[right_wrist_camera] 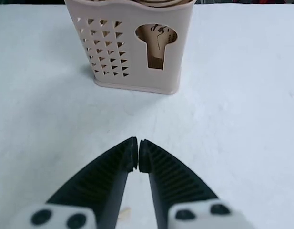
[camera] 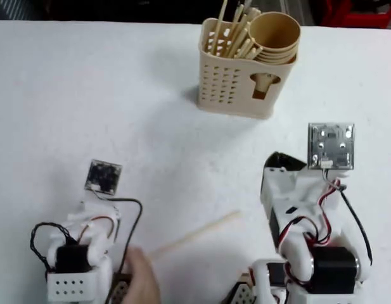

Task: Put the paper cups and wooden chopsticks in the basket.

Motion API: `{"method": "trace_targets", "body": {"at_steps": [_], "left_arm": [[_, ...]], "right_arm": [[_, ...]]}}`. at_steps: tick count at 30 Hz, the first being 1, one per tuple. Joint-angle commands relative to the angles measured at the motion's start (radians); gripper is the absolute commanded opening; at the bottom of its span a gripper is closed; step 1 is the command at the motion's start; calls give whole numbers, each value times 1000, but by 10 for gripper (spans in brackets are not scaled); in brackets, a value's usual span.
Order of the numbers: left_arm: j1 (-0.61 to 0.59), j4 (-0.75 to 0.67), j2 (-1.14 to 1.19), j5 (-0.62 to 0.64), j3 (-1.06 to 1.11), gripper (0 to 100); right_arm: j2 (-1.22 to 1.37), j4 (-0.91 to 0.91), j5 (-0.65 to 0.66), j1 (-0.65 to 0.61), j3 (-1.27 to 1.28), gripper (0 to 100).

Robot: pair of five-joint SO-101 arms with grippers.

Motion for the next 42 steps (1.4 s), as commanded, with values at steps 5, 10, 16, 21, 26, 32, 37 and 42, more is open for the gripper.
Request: {"method": "trace_targets", "body": {"at_steps": [5, 10, 16, 21, 26, 32, 37, 42], "left_arm": [[27, 6, -1, 9, -5, 25], [25, 6, -1, 9, -5, 25], [22, 6, -1, 9, -5, 25], [22, 6, -1, 9, -5, 25], [22, 6, -1, 9, -5, 25], [22, 6, -1, 9, -5, 25], [22, 6, -1, 9, -5, 25], [22, 6, -1, 9, -5, 25]], "right_arm": [[294, 105, 43, -8, -222, 20], [486, 117, 55, -25, -287, 21], [754, 182, 52, -183, -334, 22], [920, 232, 117, -257, -367, 22], [995, 242, 365, -294, -339, 22], [1000, 237, 741, -297, -242, 19], [992, 229, 956, -288, -172, 19], [929, 56, 1092, -318, -8, 22]]}}
